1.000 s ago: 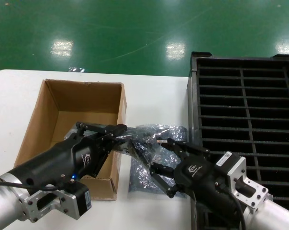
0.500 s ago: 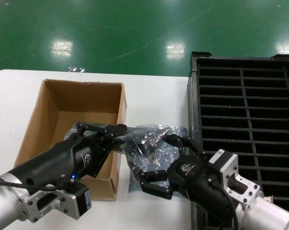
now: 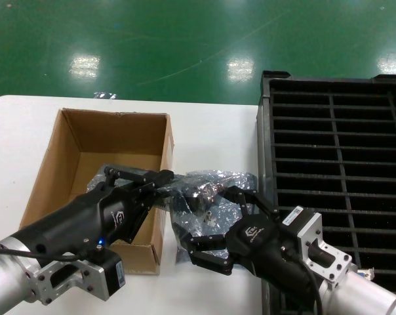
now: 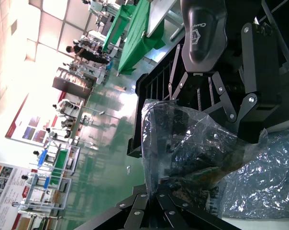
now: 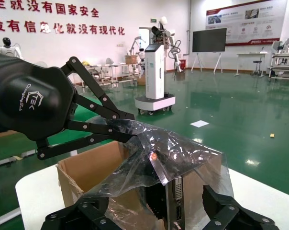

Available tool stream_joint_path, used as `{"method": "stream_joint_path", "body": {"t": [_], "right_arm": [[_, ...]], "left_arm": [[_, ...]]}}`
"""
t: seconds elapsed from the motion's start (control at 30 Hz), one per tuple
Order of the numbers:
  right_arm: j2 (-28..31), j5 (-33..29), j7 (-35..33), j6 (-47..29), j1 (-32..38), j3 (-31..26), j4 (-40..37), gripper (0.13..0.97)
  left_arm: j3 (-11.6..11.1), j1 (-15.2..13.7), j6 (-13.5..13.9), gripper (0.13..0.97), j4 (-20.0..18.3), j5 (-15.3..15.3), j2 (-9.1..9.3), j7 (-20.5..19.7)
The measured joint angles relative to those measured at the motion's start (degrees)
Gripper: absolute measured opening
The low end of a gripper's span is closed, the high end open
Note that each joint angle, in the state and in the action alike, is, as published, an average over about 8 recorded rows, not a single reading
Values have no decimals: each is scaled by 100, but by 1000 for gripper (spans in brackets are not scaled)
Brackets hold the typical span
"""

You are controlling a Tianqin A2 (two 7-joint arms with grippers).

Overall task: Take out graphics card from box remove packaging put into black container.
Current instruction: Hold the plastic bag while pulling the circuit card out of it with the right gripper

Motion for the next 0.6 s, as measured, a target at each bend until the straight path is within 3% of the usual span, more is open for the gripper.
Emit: {"method": "stream_joint_path", "body": {"t": [0.4,0.6], "right_arm": [[0,9,13,31,-81,-3,72,582],[-29,112,-84,71,-1,-25,-75,457]], "left_arm": [[0,0,0,138,0,0,0,0],[0,0,0,138,0,0,0,0]]}}
